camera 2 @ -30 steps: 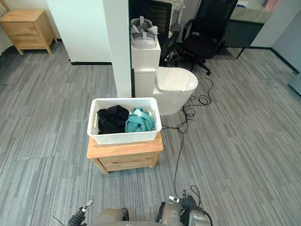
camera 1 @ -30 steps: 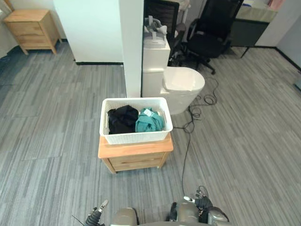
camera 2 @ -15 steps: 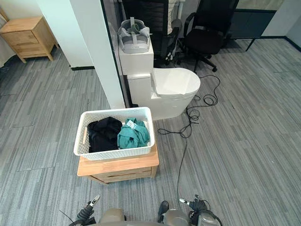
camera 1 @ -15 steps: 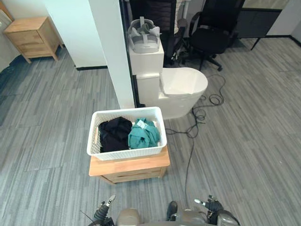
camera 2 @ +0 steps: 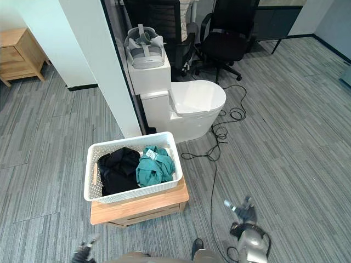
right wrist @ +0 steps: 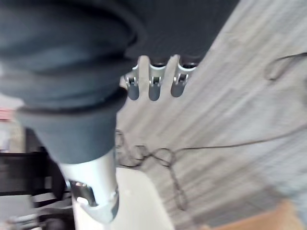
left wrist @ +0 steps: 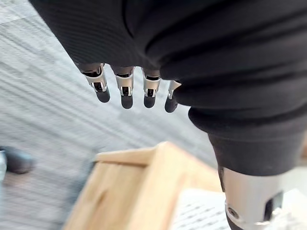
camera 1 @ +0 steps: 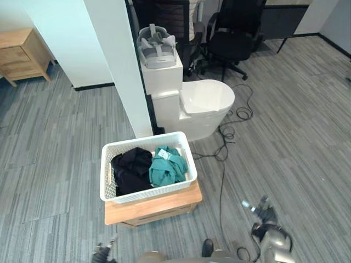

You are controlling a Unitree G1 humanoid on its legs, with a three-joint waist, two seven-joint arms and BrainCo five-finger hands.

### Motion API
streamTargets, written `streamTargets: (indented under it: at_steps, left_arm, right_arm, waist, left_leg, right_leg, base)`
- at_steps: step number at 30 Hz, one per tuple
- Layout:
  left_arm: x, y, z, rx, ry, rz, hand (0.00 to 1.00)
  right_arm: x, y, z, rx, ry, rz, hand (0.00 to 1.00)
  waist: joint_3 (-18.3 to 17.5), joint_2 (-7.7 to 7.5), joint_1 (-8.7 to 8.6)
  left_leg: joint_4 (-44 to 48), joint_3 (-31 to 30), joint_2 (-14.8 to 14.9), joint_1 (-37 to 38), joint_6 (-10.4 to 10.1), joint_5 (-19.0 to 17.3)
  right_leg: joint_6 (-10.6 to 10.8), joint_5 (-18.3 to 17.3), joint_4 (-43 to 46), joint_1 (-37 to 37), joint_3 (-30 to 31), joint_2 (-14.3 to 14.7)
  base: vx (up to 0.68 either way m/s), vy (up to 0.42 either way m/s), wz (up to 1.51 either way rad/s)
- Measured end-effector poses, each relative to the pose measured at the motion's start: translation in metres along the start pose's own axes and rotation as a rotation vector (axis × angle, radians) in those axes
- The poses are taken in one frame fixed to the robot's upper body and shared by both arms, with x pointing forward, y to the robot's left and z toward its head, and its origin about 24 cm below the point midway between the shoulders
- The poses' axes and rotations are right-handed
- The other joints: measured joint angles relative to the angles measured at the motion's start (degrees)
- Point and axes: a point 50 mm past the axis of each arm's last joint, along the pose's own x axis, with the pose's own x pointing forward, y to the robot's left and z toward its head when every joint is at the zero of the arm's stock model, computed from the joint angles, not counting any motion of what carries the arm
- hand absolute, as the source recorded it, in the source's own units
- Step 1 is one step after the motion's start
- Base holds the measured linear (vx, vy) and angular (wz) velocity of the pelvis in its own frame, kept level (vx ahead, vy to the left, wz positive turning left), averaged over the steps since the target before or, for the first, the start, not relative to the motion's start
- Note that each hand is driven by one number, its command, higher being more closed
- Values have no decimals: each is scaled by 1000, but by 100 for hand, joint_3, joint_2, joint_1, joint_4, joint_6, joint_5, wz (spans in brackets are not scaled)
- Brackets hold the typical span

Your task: Pick up the laundry basket with both hands and put the clothes into the washing machine.

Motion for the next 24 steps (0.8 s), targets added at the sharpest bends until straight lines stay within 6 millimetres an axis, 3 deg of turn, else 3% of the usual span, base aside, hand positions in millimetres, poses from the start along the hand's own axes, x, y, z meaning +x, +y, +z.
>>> streamTargets:
  at_steps: [3,5,6,8,9,12,15,18,21,24]
  left_arm:
    - [-20,31,76,-147,-364,173,0]
    - [-35,36,114,-182,-537,222,0]
    - [-43,34,137,-207,-639,232,0]
    - [-49,24,162,-236,-743,220,0]
    - [-50,12,186,-255,-826,209,0]
    - [-50,-2,226,-288,-933,171,0]
    - [-39,-16,276,-208,-989,134,0]
    - [-19,-23,293,-137,-917,74,0]
    - [3,-33,299,-78,-816,-4,0]
    - [15,-54,302,-5,-747,-123,0]
  right_arm:
    - [-1,-2,49,-11,-221,-24,0]
    - [1,4,65,-22,-281,-19,0]
    - [5,14,75,-20,-313,0,0]
    - [10,31,91,-8,-360,44,0]
    - [17,53,113,-3,-409,111,0]
    - [25,90,149,-28,-494,231,0]
    - [35,126,195,-58,-560,317,0]
    - [42,131,222,-96,-599,308,0]
    - [41,135,248,-104,-655,319,0]
    - [38,141,253,-108,-671,336,0]
  waist:
    - [21,35,90]
    - [56,89,133]
    - [77,124,140]
    - [155,166,144]
    - [328,214,147]
    - [539,232,185]
    - [913,259,310]
    - [1107,254,440]
    - [1304,250,463]
    - [1475,229,465]
  left_leg:
    - [-33,-21,12,-83,21,13]
    - [-26,-42,10,-147,23,13]
    - [-13,-105,-5,-255,53,29]
    - [23,-178,-22,-471,109,67]
    - [92,-262,-50,-717,143,107]
    - [144,-330,-110,-1060,155,270]
    - [158,-461,-153,-1427,150,451]
    - [159,-475,-187,-1664,146,551]
    - [171,-471,-219,-1934,181,611]
    - [172,-450,-207,-2032,181,629]
  right_leg:
    - [-18,65,-36,-110,-9,19]
    - [-21,79,-35,-114,-22,14]
    - [-28,106,-32,-188,-66,-5]
    - [-36,156,-27,-348,-130,-46]
    - [-43,224,-7,-520,-189,-84]
    - [-80,297,99,-901,-244,-136]
    - [-98,309,291,-1287,-338,-196]
    - [-125,329,387,-1567,-341,-242]
    - [-153,389,419,-1843,-341,-267]
    - [-155,396,474,-1976,-322,-290]
  base:
    - [-11,-5,0]
    - [-71,-9,7]
    - [-94,-7,15]
    - [-119,-13,22]
    - [-150,-14,21]
    - [-128,-14,15]
    - [-115,-45,17]
    - [-56,-14,8]
    - [-55,9,1]
    - [0,0,0]
